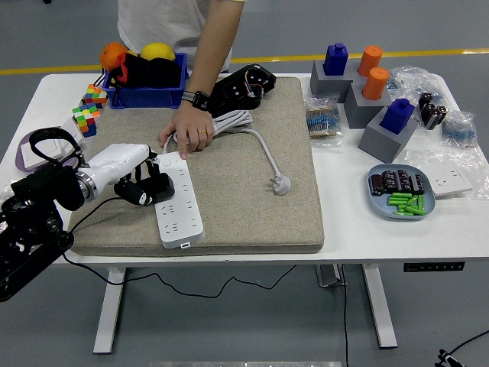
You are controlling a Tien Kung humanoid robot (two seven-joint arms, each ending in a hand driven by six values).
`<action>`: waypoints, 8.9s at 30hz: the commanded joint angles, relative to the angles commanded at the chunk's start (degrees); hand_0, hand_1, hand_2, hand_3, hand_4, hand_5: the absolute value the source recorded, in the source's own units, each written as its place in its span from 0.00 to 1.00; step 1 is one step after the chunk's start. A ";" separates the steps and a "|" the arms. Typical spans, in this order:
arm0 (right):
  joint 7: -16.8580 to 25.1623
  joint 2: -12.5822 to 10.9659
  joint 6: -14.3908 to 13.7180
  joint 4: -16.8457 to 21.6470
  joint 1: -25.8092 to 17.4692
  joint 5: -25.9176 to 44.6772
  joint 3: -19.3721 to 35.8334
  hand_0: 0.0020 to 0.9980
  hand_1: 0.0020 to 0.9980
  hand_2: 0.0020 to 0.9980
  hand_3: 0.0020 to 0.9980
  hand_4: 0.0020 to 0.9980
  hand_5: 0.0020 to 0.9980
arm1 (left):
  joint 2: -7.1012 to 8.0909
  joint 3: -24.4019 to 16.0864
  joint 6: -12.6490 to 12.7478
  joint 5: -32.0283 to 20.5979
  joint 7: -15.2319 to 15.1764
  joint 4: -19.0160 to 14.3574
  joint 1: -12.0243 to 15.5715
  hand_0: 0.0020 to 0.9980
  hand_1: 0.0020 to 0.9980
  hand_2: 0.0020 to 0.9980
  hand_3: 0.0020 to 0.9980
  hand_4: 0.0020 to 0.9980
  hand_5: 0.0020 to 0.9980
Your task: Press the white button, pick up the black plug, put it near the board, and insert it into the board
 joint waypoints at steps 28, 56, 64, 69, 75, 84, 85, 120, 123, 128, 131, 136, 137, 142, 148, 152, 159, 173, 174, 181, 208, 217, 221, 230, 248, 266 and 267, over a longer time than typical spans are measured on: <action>0.05 0.14 -0.03 -0.05 0.13 0.07 -0.02 0.72 0.70 0.68 0.61 0.72 0.42 | -0.83 4.93 -0.64 4.84 2.81 1.04 -4.02 0.24 0.35 0.35 0.40 0.72 0.00; 0.08 0.11 -0.06 -0.19 0.08 0.32 -0.69 0.72 0.70 0.68 0.61 0.72 0.42 | -1.03 10.52 -0.16 5.62 3.42 2.28 -7.42 0.22 0.34 0.35 0.39 0.71 0.00; 0.12 0.00 -0.08 -0.17 0.03 0.41 -1.03 0.72 0.70 0.68 0.61 0.72 0.42 | -1.04 12.89 -0.16 5.46 3.65 2.45 -9.14 0.22 0.34 0.35 0.39 0.71 0.00; 0.13 0.02 -0.06 -0.18 -0.02 0.44 -1.19 0.72 0.70 0.68 0.61 0.72 0.42 | -1.35 14.32 -0.12 5.24 3.79 2.79 -10.06 0.22 0.34 0.35 0.38 0.71 0.00; 0.11 -0.06 -0.07 -0.23 -0.11 0.40 -1.13 0.72 0.70 0.68 0.61 0.72 0.42 | -1.75 15.48 -0.10 5.03 3.88 3.42 -10.95 0.22 0.34 0.35 0.38 0.70 0.00; 0.12 -0.02 -0.09 -0.21 -0.01 0.40 -0.76 0.72 0.70 0.68 0.61 0.72 0.42 | -1.44 16.05 -0.64 4.28 4.10 3.05 -12.11 0.21 0.34 0.35 0.38 0.70 0.00; 0.11 -0.02 -0.09 -0.22 -0.04 0.39 -0.73 0.72 0.70 0.68 0.61 0.72 0.42 | -1.31 16.00 -0.65 4.19 4.08 2.89 -12.21 0.21 0.34 0.35 0.38 0.70 0.00; 0.19 0.14 -0.12 -0.20 -0.05 0.20 -0.74 0.72 0.70 0.68 0.61 0.72 0.42 | -0.60 15.45 -0.48 0.99 2.29 3.67 -12.41 0.24 0.44 0.66 0.50 0.97 0.00; 0.19 0.11 -0.12 -0.19 -0.04 0.21 -0.79 0.72 0.70 0.68 0.61 0.72 0.42 | -0.76 15.91 -0.54 0.99 2.62 3.93 -12.45 0.24 0.44 0.51 0.51 0.83 0.00; 0.21 0.09 -0.14 -0.19 -0.05 0.17 -0.79 0.72 0.70 0.68 0.60 0.72 0.42 | -0.79 16.02 -0.75 0.72 2.74 4.26 -12.23 0.22 0.39 0.42 0.52 0.80 0.00; 0.19 0.14 -0.13 -0.22 -0.06 0.17 -0.71 0.72 0.70 0.68 0.60 0.72 0.42 | -0.71 16.10 -0.74 0.62 2.58 4.23 -12.12 0.22 0.39 0.42 0.52 0.80 0.00; 0.19 0.11 -0.16 -0.21 -0.02 0.17 -0.65 0.72 0.70 0.68 0.60 0.72 0.42 | -0.78 16.13 -0.50 0.62 2.16 4.02 -12.18 0.21 0.39 0.42 0.51 0.80 0.00; 0.20 0.11 -0.18 -0.20 0.01 0.18 -0.66 0.72 0.70 0.68 0.60 0.72 0.42 | -0.82 16.11 -0.44 0.63 2.08 3.99 -12.22 0.21 0.39 0.42 0.51 0.80 0.00; 0.27 0.14 -0.19 -0.12 0.14 0.32 -0.89 0.72 0.70 0.68 0.60 0.72 0.42 | -1.20 16.49 -0.46 0.51 2.15 4.35 -12.50 0.21 0.39 0.42 0.51 0.79 0.00; 0.23 0.19 -0.16 -0.26 0.06 0.26 -0.83 0.72 0.70 0.68 0.60 0.72 0.41 | -1.91 17.85 -0.54 -0.10 2.26 5.51 -13.05 0.21 0.39 0.42 0.51 0.79 0.00; 0.24 0.13 -0.18 -0.25 0.03 0.29 -0.89 0.72 0.70 0.68 0.61 0.72 0.41 | -2.23 18.32 -0.49 -0.50 2.03 6.13 -13.18 0.21 0.38 0.42 0.51 0.79 0.00; 0.27 0.16 -0.17 -0.25 0.12 0.32 -0.88 0.72 0.70 0.68 0.61 0.72 0.41 | -2.23 18.30 -0.21 -0.82 1.25 6.07 -13.30 0.21 0.38 0.42 0.50 0.79 0.00; 0.30 0.20 -0.15 -0.25 0.06 0.27 -1.21 0.72 0.70 0.68 0.61 0.72 0.41 | -1.73 16.90 -0.29 -1.67 -0.20 4.44 -12.92 0.28 0.52 0.58 0.54 0.83 0.00; 0.29 0.19 -0.15 -0.28 0.03 0.27 -1.23 0.72 0.70 0.68 0.61 0.72 0.41 | -1.65 16.74 -0.34 -1.64 -0.16 4.22 -12.90 0.28 0.52 0.58 0.54 0.83 0.00; 0.32 0.11 -0.15 -0.28 -0.04 0.27 -1.52 0.72 0.69 0.68 0.60 0.72 0.41 | -1.52 15.94 -0.62 -1.64 -0.01 3.59 -12.66 0.37 0.66 0.67 0.52 0.96 0.00; 0.34 0.16 -0.18 -0.25 -0.48 0.15 -1.39 0.72 0.69 0.68 0.60 0.72 0.41 | -0.18 6.31 1.59 -1.91 -1.25 -5.31 -8.13 0.37 0.66 0.65 0.55 0.97 0.00; 0.32 0.39 -0.19 -0.27 -0.62 0.11 -1.10 0.72 0.69 0.68 0.60 0.72 0.41 | -2.35 -9.22 3.64 -1.65 -1.77 -0.58 -0.28 0.36 0.64 0.59 0.55 0.95 0.00; 0.33 0.36 -0.22 -0.19 -0.60 0.14 -1.16 0.72 0.69 0.68 0.60 0.72 0.40 | -3.47 -14.77 2.27 -2.27 -0.64 1.91 2.29 0.33 0.59 0.51 0.56 0.90 0.00; 0.33 0.39 -0.24 -0.10 -0.72 0.20 -1.18 0.72 0.69 0.68 0.60 0.72 0.40 | -7.83 -28.44 -0.16 0.32 0.26 4.39 8.35 0.71 0.80 0.77 0.71 0.92 0.03; 0.23 0.29 -0.20 -0.02 -0.19 0.32 -1.00 0.72 0.69 0.68 0.60 0.72 0.40 | -11.50 -42.86 0.29 3.74 -0.54 2.92 13.68 0.76 0.82 0.79 0.71 0.91 0.00; 0.05 0.00 -0.14 0.01 0.13 0.51 -1.42 0.72 0.69 0.68 0.60 0.72 0.40 | -12.80 -46.82 1.38 4.05 -1.64 0.59 17.20 0.73 0.81 0.71 0.72 0.90 0.00; 0.05 -0.03 -0.16 0.02 0.14 0.52 -1.42 0.72 0.69 0.68 0.60 0.72 0.40 | -12.80 -46.80 1.39 4.05 -1.65 0.54 17.18 0.73 0.81 0.71 0.72 0.90 0.00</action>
